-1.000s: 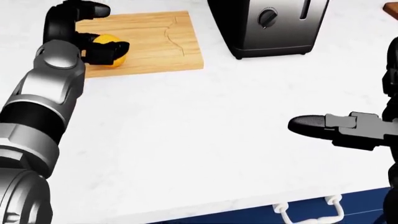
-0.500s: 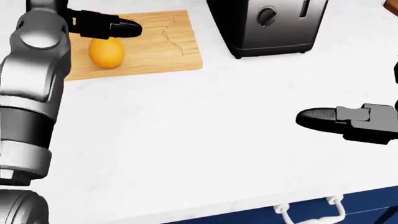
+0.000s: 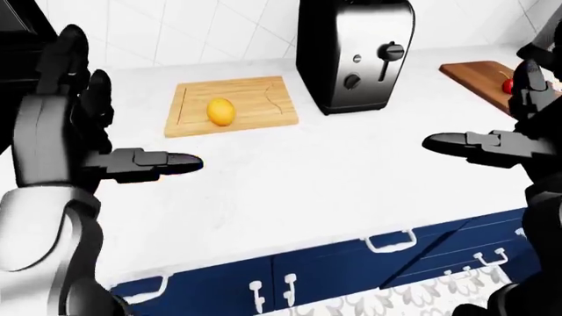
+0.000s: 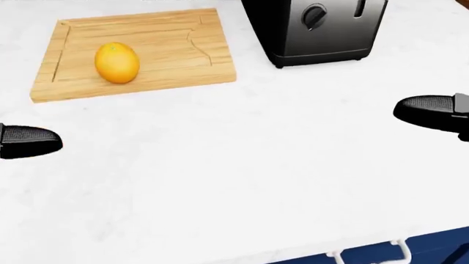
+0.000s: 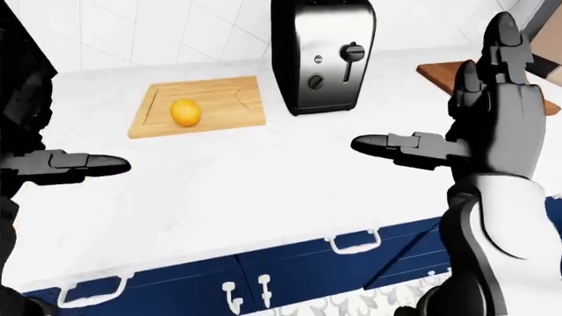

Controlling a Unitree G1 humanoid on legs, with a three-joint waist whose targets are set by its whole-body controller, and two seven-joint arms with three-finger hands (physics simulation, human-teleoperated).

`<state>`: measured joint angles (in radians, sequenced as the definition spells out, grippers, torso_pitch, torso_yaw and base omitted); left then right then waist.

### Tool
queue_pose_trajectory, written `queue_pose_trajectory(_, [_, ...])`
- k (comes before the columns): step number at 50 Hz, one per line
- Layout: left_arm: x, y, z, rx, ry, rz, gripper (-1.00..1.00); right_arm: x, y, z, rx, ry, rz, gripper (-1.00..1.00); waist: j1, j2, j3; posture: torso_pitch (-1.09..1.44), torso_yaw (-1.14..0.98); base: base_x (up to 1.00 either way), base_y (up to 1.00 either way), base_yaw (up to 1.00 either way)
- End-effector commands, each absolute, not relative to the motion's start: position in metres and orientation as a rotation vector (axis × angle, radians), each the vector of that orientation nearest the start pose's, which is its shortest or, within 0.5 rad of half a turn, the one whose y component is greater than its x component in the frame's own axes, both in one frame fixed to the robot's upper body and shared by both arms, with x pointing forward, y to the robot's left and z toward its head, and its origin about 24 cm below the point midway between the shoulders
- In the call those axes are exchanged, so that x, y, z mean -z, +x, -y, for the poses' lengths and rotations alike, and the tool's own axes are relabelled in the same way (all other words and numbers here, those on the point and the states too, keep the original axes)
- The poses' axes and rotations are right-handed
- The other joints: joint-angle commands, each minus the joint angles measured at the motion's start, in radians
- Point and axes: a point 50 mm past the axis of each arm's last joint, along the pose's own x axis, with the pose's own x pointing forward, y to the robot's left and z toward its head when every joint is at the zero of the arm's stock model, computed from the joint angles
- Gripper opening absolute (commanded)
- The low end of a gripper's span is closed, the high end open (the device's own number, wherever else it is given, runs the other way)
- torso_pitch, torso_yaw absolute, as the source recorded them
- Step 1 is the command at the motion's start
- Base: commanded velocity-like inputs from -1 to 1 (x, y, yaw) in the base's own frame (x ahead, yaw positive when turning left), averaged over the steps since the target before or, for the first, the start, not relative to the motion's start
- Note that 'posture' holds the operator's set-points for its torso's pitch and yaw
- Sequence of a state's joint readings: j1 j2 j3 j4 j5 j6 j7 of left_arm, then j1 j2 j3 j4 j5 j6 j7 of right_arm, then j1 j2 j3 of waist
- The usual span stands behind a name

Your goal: Place the tangerine and the cherry on separate cutting boards.

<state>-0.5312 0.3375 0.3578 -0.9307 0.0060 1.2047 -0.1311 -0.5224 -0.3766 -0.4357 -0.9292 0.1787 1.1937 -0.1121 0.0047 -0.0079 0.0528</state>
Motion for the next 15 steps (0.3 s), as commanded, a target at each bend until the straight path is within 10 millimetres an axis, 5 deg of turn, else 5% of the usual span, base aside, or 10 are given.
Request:
queue_pose_trajectory(1, [-0.268,0.210,-0.215,-0.182,0.221,0.350,1.00,-0.283,0.210,0.227,0.340,-0.142,0.408,1.00,0.000,0.000,-0.020,0.00,0.00,0.00,0.00,0.00])
queue_pose_trajectory(7, [-0.263,0.192,-0.233,-0.235,0.218,0.359,1.00,-0.290,0.197,0.238,0.373,-0.120,0.432,1.00,0.006,-0.001,-0.013,0.00,0.00,0.00,0.00,0.00])
queue_pose_trajectory(15, [-0.252,0.168,-0.261,-0.328,0.209,0.361,1.00,-0.294,0.152,0.266,0.456,-0.115,0.482,1.00,0.014,-0.005,-0.002,0.00,0.00,0.00,0.00,0.00])
